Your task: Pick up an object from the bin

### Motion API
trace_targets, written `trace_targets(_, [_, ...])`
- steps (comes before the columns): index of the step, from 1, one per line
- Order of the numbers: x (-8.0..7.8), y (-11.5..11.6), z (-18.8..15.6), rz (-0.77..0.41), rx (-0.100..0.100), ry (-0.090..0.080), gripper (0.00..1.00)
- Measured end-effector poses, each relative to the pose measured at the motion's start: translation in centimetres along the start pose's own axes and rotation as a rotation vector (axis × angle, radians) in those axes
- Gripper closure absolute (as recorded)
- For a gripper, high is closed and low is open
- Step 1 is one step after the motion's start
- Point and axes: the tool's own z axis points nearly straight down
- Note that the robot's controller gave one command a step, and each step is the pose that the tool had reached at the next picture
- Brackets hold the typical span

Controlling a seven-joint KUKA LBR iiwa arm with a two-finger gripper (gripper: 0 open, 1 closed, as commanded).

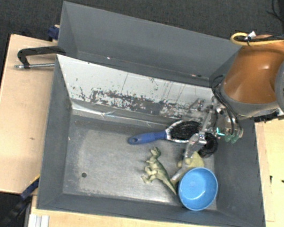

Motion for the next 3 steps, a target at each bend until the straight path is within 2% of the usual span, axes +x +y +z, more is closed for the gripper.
trace_targets(1, [0.5,-1.3,9.4,0.016,-0.001,-0.024,0.0])
trace_targets(2, [0.4,-1.3,9.1,0.014,0.001,-0.026,1.0])
trace_targets(3, [0.1,1.2,-3.8,0.008,0.001,-0.021,1.0])
